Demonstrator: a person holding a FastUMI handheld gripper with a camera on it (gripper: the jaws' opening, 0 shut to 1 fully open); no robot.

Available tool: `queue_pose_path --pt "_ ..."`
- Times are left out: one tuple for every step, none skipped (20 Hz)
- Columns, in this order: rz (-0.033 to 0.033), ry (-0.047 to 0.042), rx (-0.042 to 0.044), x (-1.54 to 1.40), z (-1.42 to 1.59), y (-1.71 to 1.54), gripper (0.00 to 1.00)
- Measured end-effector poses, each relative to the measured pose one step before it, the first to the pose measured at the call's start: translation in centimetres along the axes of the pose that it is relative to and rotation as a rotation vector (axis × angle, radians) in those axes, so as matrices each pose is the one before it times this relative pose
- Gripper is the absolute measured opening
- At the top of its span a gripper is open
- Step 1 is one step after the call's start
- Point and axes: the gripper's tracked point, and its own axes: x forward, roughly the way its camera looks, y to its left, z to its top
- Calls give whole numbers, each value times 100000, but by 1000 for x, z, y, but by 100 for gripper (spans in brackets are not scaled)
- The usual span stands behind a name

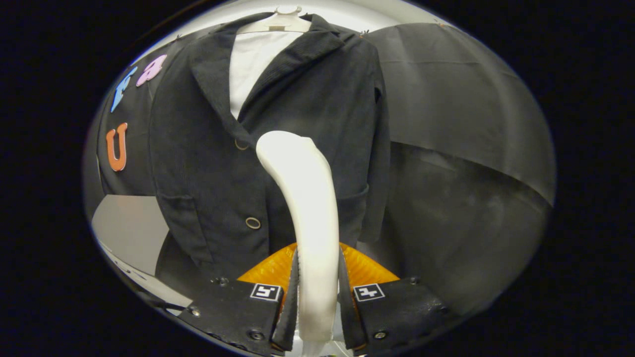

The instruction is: Iron the clothes twice with a garment steamer, once on the left side and once on the right side.

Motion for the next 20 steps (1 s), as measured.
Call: queue_pose_path --pt "-125 317 -405 145 -293 23 40" --pt "-38 460 -278 120 -413 53 40" --pt "68 546 148 73 -327 48 40" --pt "134 747 -94 146 -497 35 40" --pt "12 609 -189 15 -445 3 40" --pt "-166 429 -341 129 -382 68 40" --pt "-221 264 -545 93 -295 47 40" --pt "-209 192 -255 104 -391 6 40" --pt "-55 272 -135 85 -281 24 40" --pt "-143 430 -30 129 -311 73 40" --pt "-16 480 -55 91 -329 52 40" --pt "12 571 117 121 -405 15 40" --pt "122 457 88 32 -307 72 40" --pt "-42 574 -121 185 -381 -72 40" --pt "-53 859 104 136 -420 49 40" --pt "84 1004 264 111 -503 -2 40" --pt "296 1006 288 151 -437 60 40" --pt "400 1479 254 246 -666 2 40" --pt "-9 874 15 136 -426 -58 40" --pt "-105 835 -188 96 -508 9 40"
